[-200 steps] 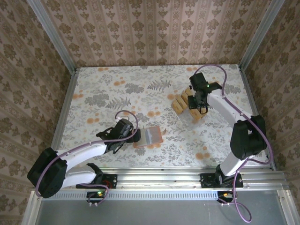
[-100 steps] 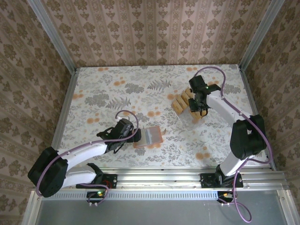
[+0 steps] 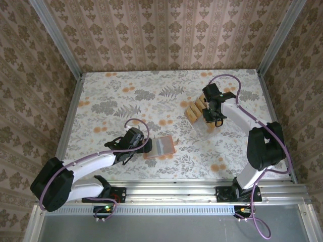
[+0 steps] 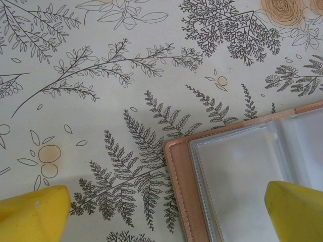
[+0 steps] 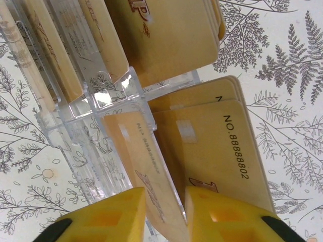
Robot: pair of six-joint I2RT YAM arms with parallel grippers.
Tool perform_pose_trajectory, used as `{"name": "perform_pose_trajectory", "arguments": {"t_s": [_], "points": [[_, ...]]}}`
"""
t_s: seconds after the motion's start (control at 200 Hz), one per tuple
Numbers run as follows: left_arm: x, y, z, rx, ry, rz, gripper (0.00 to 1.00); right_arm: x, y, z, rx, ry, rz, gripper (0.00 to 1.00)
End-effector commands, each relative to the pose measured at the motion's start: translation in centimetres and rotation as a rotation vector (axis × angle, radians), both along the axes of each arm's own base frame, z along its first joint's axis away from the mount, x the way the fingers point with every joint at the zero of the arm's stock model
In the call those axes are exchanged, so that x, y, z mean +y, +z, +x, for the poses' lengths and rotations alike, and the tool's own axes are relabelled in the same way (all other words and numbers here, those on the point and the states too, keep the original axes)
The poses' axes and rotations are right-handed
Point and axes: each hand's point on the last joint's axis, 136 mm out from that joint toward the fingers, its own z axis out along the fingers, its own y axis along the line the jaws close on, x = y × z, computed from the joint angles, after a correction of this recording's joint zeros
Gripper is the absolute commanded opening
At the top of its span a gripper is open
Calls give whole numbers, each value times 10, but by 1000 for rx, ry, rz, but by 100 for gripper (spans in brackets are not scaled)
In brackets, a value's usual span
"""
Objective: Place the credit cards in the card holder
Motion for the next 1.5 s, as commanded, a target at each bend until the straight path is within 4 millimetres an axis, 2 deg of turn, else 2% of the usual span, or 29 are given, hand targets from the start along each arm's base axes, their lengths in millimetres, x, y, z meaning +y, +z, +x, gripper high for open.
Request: {"name": "perform_pose_trajectory", "arguments": {"t_s": [0.0,0.155,0.435,0.595,0.83,1.21,1.38,1.495], "points": [[-3,3,3,-10,-4,-8,100,6,-7,-1,17,15,14,25],[-2,3,2,-8,-5,-6,100,9,-4,1,11,28,29,18],[-2,5,3,-11,-9,-3,100,22,-8,-1,28,88,86,14],[-2,6,3,-13,-12,-4,100,24,0,0,6,112,90,9],[-3,9,4,-15,-19,1,100,25,26,6,-50,146,75,0],[-6,9,4,-3,-36,16,100,28,75,6,-152,170,75,0],[-4,9,4,4,-42,36,100,48,104,-2,-224,189,178,0],[-1,8,2,18,-43,65,100,76,108,-13,-240,195,328,0]]}}
